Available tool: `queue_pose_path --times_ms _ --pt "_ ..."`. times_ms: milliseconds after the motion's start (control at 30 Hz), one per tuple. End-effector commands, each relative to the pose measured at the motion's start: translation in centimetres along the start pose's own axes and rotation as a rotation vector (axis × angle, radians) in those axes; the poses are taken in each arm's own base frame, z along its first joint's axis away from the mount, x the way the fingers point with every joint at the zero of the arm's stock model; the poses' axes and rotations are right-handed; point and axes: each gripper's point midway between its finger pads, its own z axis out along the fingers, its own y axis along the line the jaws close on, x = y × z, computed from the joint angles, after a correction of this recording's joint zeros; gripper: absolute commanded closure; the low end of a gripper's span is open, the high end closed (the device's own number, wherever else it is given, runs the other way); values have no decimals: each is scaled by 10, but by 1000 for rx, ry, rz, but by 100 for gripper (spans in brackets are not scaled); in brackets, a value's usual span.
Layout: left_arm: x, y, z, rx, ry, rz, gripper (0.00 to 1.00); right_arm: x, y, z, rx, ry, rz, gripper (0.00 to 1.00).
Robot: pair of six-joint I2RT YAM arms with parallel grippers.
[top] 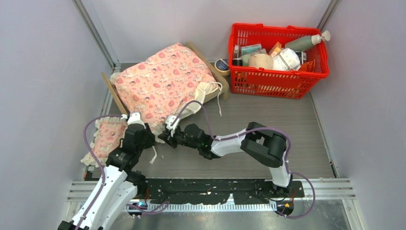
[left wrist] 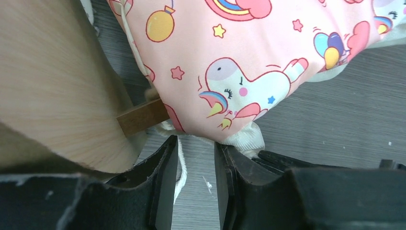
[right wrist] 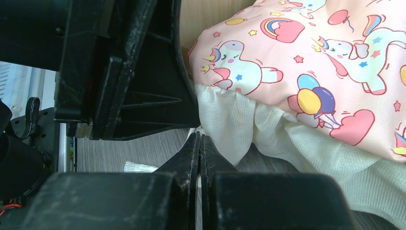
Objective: Set up the pet bed
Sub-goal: Tie the ropes to the bed frame.
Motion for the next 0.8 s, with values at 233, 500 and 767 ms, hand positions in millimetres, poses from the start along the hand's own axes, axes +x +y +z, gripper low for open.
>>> queue_pose_path --times_ms 233,500,767 --pt "-39 -23 -12 70 -119 66 63 -10 6 -2 -32 -53 26 95" --pt "-44 -72 -63 490 -297 413 58 -28 4 -19 -50 -48 54 95" --pt "-44 -72 -61 501 -221 708 64 -41 1 -21 -65 -78 86 95"
